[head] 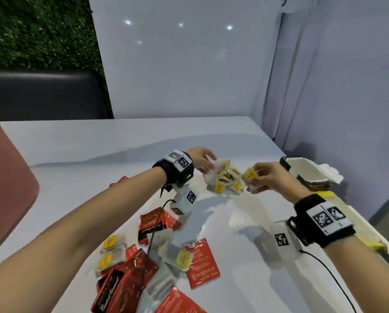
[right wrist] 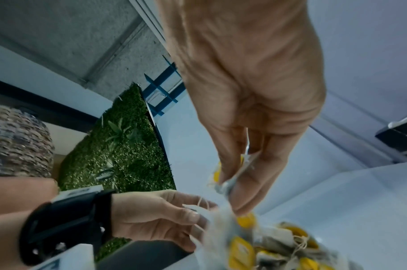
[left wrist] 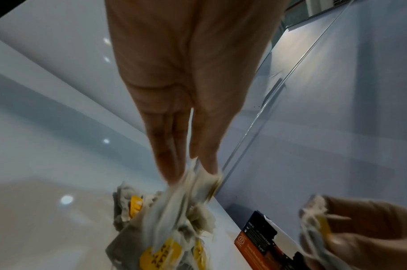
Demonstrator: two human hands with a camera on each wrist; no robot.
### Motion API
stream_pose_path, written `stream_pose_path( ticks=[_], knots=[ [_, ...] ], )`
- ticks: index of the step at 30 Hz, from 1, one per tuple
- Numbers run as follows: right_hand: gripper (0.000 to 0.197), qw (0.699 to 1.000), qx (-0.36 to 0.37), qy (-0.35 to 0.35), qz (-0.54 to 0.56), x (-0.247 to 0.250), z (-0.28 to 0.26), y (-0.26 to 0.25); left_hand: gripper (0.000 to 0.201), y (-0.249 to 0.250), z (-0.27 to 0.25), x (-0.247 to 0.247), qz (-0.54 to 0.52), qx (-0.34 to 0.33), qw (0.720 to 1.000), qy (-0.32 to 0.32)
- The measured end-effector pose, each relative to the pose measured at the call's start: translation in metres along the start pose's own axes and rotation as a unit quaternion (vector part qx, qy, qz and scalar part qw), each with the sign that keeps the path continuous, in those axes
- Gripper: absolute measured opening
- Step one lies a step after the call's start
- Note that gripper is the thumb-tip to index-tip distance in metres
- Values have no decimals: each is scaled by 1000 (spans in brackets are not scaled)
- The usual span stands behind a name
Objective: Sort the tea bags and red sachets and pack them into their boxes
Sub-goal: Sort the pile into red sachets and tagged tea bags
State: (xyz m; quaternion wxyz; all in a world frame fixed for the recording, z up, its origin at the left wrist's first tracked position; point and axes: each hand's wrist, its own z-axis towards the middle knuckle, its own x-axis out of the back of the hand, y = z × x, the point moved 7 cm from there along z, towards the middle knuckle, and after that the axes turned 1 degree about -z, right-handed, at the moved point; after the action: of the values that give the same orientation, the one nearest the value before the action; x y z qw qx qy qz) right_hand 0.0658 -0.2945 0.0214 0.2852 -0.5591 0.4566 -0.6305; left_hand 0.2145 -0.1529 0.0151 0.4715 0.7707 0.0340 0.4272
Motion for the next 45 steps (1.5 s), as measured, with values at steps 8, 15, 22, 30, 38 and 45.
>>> stream_pose_path(
  ticks=[8, 15, 22, 30, 38, 45],
  knots=[
    [8, 984, 33, 94, -147, -3, 69, -13, 40, -8, -86, 17, 25, 13, 995, -95],
    [27, 937, -6, 30, -349, -41, 98, 8, 48, -84, -163, 45, 249, 45, 963, -90],
    [42, 878, 125, 80, -455, -65, 48, -33, 81, -87, -135, -5, 443, -50, 866, -229],
    [53, 900, 59, -134, -410, -127, -57, -11, 55, -82, -114, -32, 540, -89, 800, -246],
    [64, 843, 89, -239, -474, -180, -83, 4, 31, -96, -116, -5, 413, -44, 889, -192],
    [72, 896, 51, -205, -390, -167, -72, 8, 27, -101, -133, 66, 264, -33, 964, 17]
  ],
)
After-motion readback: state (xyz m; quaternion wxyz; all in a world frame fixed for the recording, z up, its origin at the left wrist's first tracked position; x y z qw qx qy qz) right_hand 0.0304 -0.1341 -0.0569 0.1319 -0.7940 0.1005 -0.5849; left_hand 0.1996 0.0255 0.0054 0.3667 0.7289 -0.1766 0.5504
